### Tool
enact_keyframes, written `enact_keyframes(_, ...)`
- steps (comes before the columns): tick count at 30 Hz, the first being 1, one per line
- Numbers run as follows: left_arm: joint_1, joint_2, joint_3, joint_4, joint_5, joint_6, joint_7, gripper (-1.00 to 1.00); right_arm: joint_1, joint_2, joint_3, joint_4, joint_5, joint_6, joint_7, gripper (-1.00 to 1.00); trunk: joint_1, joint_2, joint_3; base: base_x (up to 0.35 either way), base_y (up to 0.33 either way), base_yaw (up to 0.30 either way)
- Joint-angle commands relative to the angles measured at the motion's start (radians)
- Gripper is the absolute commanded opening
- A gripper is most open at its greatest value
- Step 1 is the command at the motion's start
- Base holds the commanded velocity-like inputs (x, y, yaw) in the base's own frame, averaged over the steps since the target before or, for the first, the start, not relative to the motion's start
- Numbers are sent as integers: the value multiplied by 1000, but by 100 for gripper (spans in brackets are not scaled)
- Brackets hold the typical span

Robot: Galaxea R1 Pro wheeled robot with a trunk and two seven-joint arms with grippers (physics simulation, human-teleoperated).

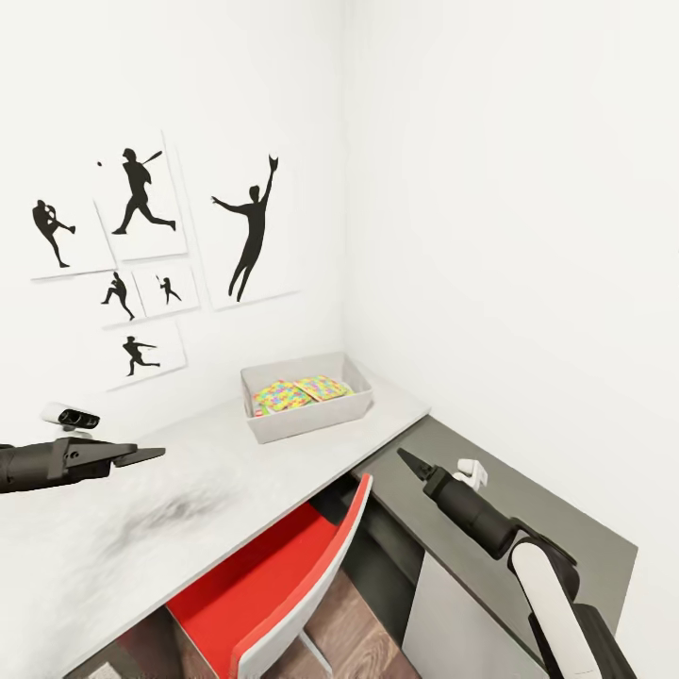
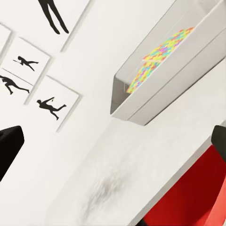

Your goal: Put all the toys in the child's room - the three board games (two on the bed and one on the table), the two jigsaw puzzles on the table, and the tennis ball on the table - inside the toy box on the table in the child's room.

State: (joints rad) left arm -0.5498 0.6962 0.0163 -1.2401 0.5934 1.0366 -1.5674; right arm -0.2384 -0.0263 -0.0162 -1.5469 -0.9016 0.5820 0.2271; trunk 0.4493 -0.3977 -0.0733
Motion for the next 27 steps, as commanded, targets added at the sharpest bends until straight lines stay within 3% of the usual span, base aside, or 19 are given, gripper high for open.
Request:
enact_keyframes(1,-1,0,-1,0,0,11,-3,100,-1,0,-2,0,-3,6,2,100,1,-2,-2,-7,2,0)
enact_keyframes(14,-1,0,-1,-1,-1,11,-3,100,-1,0,-3,-1,-3,14,0,100,1,-2,-2,-175,53,0)
enact_keyframes(27,-1,-1,-2,-2,-1,11,-3,100,-1,0,-2,-1,-3,10,2,100,1,-2,-2,-24,4,0)
